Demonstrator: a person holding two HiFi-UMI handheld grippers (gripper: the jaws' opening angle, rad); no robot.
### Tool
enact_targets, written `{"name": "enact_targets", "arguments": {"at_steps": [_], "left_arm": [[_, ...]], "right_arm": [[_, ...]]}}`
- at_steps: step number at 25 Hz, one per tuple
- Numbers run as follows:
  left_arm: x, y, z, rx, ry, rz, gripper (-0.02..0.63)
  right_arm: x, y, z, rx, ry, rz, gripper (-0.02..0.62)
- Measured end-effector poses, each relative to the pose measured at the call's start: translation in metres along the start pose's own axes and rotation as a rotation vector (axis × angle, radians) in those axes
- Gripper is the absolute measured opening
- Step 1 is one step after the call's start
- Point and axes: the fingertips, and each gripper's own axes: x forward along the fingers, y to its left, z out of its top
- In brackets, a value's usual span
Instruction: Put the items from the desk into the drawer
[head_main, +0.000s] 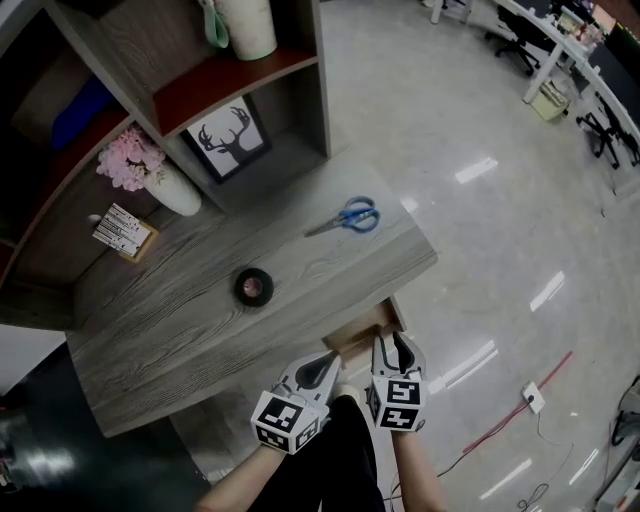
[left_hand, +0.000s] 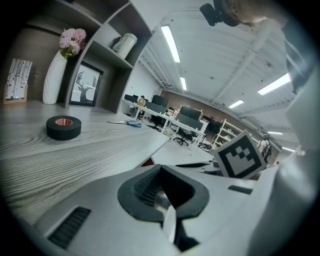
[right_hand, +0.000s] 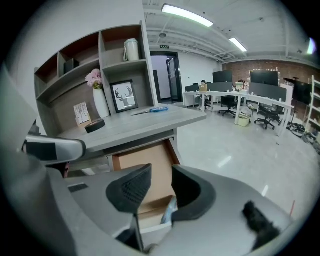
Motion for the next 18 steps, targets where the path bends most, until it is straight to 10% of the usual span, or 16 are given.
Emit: {"name": "enact_targets", "arguments": {"at_steps": [18], "left_arm": [[-0.024, -0.012, 0.016, 0.025, -0.033, 0.011, 0.009]], "right_arm": [[-0.032, 0.022, 0.006, -0.029, -0.036, 0.04, 0.132]]}}
